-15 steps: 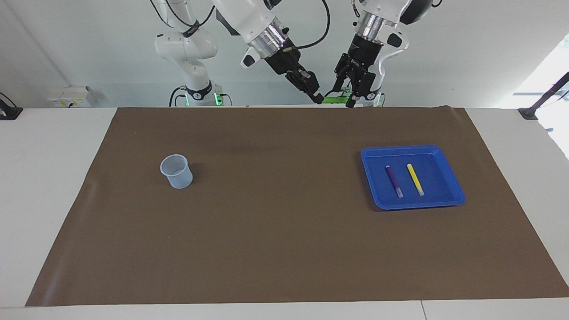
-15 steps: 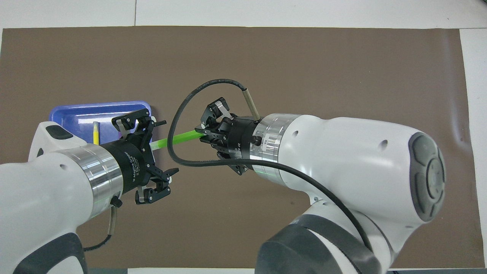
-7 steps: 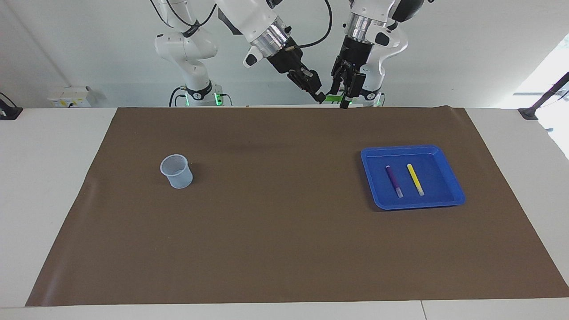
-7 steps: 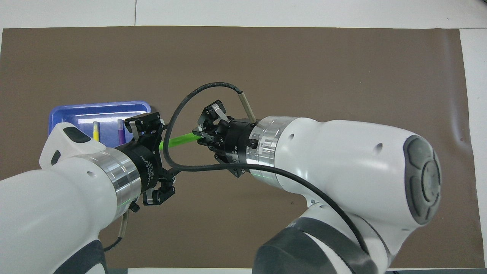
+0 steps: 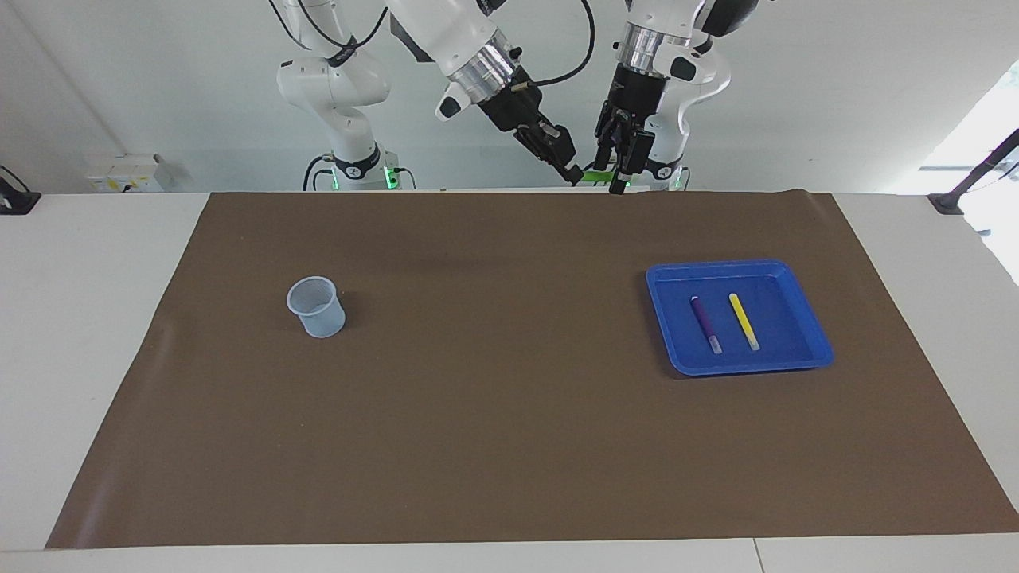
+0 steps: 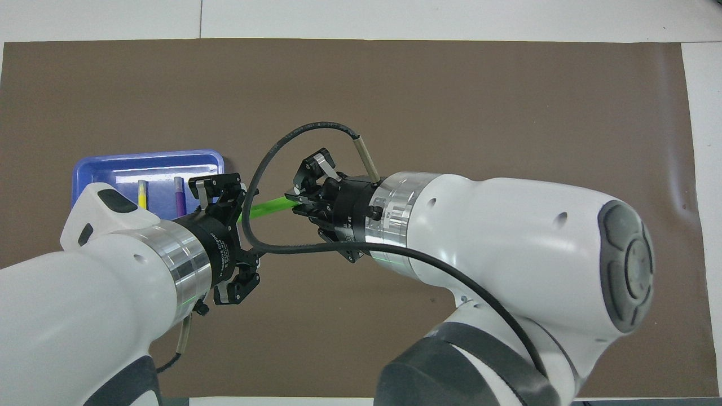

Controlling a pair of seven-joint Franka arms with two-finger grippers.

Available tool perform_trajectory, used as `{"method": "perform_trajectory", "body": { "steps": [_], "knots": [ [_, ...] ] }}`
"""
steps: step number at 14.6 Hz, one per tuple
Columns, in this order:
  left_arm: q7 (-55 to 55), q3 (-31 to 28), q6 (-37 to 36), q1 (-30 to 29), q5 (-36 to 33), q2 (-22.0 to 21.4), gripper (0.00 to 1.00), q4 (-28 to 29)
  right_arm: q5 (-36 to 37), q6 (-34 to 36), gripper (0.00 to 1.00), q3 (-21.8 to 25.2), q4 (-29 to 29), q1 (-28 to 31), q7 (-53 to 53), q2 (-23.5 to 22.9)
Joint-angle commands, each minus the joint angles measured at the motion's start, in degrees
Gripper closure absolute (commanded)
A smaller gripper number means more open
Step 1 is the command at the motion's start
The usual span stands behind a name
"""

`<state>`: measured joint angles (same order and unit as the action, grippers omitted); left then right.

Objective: Right arm passes pens to left for tray arrangement
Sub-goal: 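Grasp the green pen with the left gripper from the right gripper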

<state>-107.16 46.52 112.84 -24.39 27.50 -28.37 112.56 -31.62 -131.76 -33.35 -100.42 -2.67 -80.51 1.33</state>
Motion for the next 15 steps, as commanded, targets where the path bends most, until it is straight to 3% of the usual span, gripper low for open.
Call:
{"method": "perform_trajectory", "body": {
  "steps": [1,3,8,10,15],
  "knots": [
    [-1.73,0.59,-1.66,-0.84,-1.48,0.34,0.31,-1.82,-0.37,-0.78,1.0,-0.66,0.4,0.3,-0.53,-0.36],
    [-1.82,0.68,-1.84,-1.71,-1.48,0.43,0.38,-2.35,-0.37,-0.78,1.0,-0.66,0.4,0.3,-0.44,-0.36],
    [-1.82,0.59,-2.45,-2.07,-1.48,0.34,0.39,-2.79,-0.37,-0.78,1.0,-0.66,0.31,0.3,-0.35,-0.36],
    [-1.82,0.59,-2.45,-2.07,-1.48,0.34,0.47,-2.79,-0.37,-0.78,1.0,-0.75,0.31,0.3,-0.26,-0.36],
    [-1.91,0.59,-2.54,-2.33,-1.57,0.16,0.92,-2.79,-0.29,-0.78,1.0,-0.66,0.31,0.3,-0.26,-0.36]
  ]
}}
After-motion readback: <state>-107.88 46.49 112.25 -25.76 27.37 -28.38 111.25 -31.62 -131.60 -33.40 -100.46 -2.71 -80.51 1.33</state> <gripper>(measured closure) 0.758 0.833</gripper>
